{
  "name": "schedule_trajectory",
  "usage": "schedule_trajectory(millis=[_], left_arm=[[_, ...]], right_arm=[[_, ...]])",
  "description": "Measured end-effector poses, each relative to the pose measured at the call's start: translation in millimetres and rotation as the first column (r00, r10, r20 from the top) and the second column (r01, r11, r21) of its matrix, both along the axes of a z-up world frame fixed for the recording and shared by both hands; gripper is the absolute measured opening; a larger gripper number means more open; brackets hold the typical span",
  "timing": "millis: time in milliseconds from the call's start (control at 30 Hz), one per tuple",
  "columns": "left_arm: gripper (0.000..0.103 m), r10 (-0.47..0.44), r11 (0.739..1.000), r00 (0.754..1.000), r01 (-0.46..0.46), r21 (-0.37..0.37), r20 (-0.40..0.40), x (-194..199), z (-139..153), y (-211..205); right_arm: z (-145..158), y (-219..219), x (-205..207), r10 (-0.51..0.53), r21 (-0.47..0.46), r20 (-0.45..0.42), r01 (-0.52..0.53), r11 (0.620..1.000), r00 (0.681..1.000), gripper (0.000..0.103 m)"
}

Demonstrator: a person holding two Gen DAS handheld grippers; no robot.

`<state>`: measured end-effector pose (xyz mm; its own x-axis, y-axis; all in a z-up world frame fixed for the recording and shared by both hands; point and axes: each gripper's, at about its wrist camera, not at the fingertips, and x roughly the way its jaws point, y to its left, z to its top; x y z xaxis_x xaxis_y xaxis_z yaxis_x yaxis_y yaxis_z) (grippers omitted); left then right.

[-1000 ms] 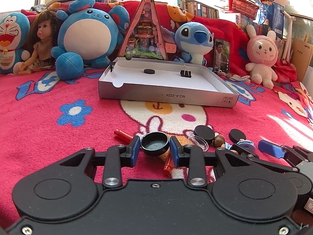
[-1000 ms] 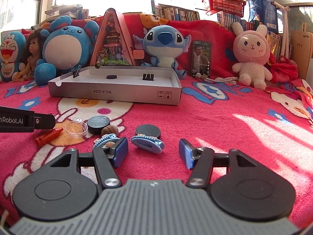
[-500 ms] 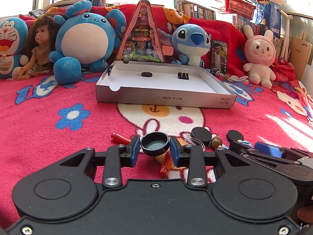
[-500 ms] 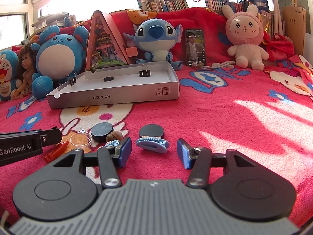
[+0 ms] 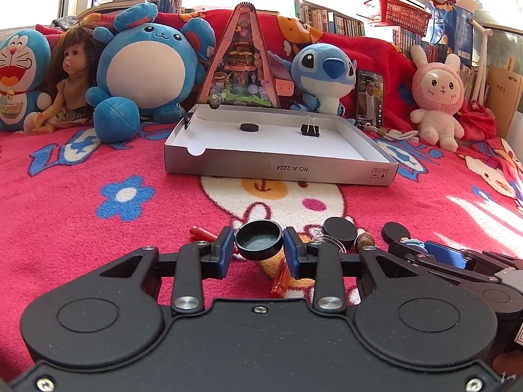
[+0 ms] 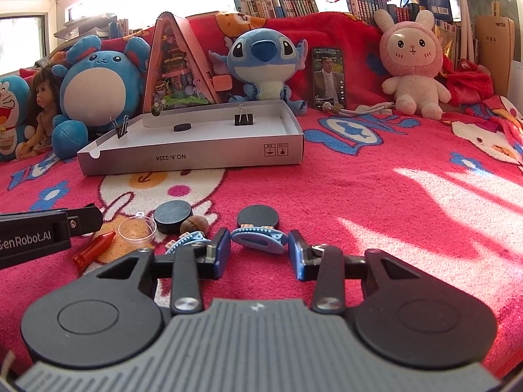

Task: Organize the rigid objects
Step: 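Carry the black cup in the left tool toward the box while the right carries the clip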

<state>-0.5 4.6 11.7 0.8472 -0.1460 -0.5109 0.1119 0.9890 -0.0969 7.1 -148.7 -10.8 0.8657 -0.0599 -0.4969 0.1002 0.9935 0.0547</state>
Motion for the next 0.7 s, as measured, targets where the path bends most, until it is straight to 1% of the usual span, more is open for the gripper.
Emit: schedule_trajectory(millis=[300, 467, 600, 700], left_arm=[[0.031, 0.010, 1.000, 1.000, -0.010, 0.020, 0.022, 11.1, 9.4, -2.7], [0.031, 0.011, 0.999, 0.999, -0.013, 0.034, 0.050, 23.0, 19.3, -7.4], [0.031, -0.006, 1.000, 0.998, 0.005, 0.018, 0.058, 36.4, 30.0, -7.2], [0.031, -0.008, 1.000, 0.997, 0.006, 0.021, 0.080, 48.0, 38.7, -7.5]], right_arm=[[10.4, -3.0, 1.8, 0.003, -0.042, 0.041, -0.001, 0.999, 0.999, 0.043], [21.4, -7.7, 11.5, 0.001, -0.053, 0.077, 0.003, 0.999, 0.997, 0.043], [31.0, -11.5, 21.6, 0.005, -0.061, 0.108, 0.001, 0.998, 0.994, 0.043], [38.6, -14.6, 31.3, 0.013, -0.062, 0.127, -0.006, 0.998, 0.992, 0.043]])
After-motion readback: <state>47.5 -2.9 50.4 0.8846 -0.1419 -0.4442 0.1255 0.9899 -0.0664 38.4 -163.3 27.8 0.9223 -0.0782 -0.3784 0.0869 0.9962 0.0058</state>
